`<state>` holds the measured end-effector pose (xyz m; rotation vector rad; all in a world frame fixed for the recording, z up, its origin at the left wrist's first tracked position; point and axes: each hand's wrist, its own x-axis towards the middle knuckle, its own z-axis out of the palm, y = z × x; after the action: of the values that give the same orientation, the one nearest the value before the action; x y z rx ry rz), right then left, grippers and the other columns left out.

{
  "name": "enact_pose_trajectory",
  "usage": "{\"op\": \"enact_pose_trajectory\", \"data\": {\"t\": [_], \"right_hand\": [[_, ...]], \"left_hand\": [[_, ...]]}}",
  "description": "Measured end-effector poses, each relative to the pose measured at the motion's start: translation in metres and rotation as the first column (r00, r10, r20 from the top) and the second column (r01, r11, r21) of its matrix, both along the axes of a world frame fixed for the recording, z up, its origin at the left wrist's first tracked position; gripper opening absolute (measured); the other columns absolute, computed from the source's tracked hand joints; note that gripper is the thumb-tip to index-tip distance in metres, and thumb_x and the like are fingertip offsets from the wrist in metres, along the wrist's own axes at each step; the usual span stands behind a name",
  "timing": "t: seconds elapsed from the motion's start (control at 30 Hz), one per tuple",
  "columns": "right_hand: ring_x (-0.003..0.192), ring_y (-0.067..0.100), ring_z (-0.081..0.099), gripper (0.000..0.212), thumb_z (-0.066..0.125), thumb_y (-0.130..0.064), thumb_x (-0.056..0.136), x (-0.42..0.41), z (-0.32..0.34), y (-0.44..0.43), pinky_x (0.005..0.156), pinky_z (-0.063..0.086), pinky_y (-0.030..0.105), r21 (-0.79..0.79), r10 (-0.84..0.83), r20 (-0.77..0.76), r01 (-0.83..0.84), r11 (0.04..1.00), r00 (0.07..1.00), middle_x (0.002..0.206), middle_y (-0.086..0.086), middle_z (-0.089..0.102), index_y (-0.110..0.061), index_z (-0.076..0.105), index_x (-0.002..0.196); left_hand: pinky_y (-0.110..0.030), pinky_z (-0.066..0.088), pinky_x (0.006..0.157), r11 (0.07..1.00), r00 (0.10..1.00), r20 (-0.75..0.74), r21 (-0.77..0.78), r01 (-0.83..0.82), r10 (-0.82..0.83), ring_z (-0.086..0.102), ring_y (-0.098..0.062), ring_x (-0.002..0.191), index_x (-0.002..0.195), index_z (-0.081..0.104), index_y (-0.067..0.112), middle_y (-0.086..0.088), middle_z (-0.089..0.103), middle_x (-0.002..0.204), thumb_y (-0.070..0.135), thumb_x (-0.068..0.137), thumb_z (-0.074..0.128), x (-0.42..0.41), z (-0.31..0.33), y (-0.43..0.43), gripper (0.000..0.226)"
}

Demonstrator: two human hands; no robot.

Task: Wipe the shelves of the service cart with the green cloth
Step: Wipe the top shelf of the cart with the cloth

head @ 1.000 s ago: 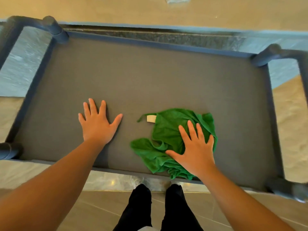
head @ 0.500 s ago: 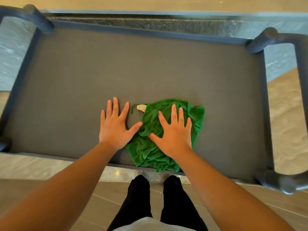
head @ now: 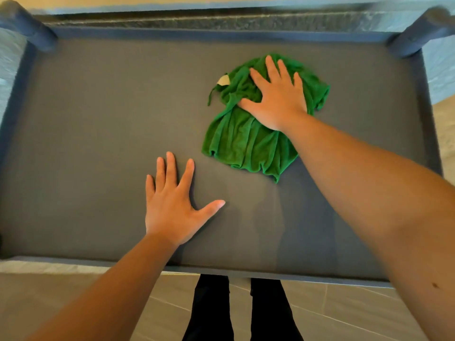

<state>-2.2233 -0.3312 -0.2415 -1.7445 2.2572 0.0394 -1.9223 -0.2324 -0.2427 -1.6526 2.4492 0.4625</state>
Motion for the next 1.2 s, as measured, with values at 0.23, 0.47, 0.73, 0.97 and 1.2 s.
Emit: {"op": "enact_pose_trajectory", "data": {"t": [0.23, 0.47, 0.73, 0.97, 1.2], "right_hand": [[0.154, 0.031, -0.009, 0.103, 0.027, -0.094, 0.075, -0.015, 0.003, -0.006, 0.119, 0.002, 0.064, 0.040, -0.001, -0.028, 0.002, 0.999, 1.000, 0.168, 0.005, -0.010, -0.038, 0.008, 0.159], [0.152, 0.034, -0.015, 0.116, 0.036, -0.097, 0.063, 0.037, 0.009, 0.111, 0.115, 0.003, 0.071, 0.159, 0.291, 0.012, -0.289, 0.944, 0.957, 0.166, 0.008, -0.018, -0.040, 0.001, 0.158], [0.146, 0.014, -0.032, 0.100, 0.028, -0.090, 0.067, 0.040, 0.022, 0.272, 0.119, -0.010, 0.058, 0.289, 0.082, 0.181, -0.133, 0.948, 0.980, 0.158, -0.013, -0.034, -0.051, -0.001, 0.155], [0.152, 0.033, -0.015, 0.099, 0.021, -0.089, 0.070, 0.062, 0.021, 0.275, 0.115, 0.005, 0.067, 0.232, -0.074, 0.079, 0.054, 0.971, 0.994, 0.166, 0.003, -0.019, -0.044, 0.003, 0.157], [0.152, 0.033, -0.016, 0.095, 0.028, -0.088, 0.078, 0.059, 0.015, 0.255, 0.116, 0.006, 0.066, 0.206, -0.099, 0.055, 0.086, 0.975, 0.994, 0.166, 0.003, -0.021, -0.042, 0.000, 0.157]], "left_hand": [[-0.053, 0.001, 0.122, 1.000, 0.999, 0.050, -0.021, -0.012, 0.013, -0.018, -0.027, 0.152, 0.159, 0.004, 0.031, -0.009, -0.015, 0.166, 0.098, 0.072, 0.018, -0.011, -0.002, 0.005, 0.111], [-0.059, 0.011, 0.120, 0.998, 0.999, 0.014, -0.053, -0.034, 0.034, -0.005, -0.032, 0.153, 0.158, 0.019, 0.028, -0.015, -0.001, 0.167, 0.088, 0.081, 0.018, -0.009, -0.004, 0.003, 0.097], [-0.060, 0.010, 0.120, 0.996, 0.998, 0.036, -0.070, -0.048, 0.051, -0.005, -0.033, 0.153, 0.157, 0.023, 0.024, -0.015, 0.001, 0.167, 0.089, 0.079, 0.018, -0.011, 0.001, 0.001, 0.102], [-0.057, 0.003, 0.119, 0.995, 0.999, 0.012, -0.089, 0.035, -0.034, -0.012, -0.036, 0.152, 0.157, 0.020, 0.016, -0.020, -0.007, 0.165, 0.081, 0.085, 0.033, -0.080, 0.007, 0.025, 0.098], [-0.047, 0.002, 0.123, 0.999, 0.997, -0.055, -0.024, 0.043, -0.044, -0.010, -0.028, 0.154, 0.159, -0.003, 0.012, -0.015, -0.006, 0.167, 0.081, 0.088, 0.014, -0.089, -0.002, 0.032, 0.100]]}}
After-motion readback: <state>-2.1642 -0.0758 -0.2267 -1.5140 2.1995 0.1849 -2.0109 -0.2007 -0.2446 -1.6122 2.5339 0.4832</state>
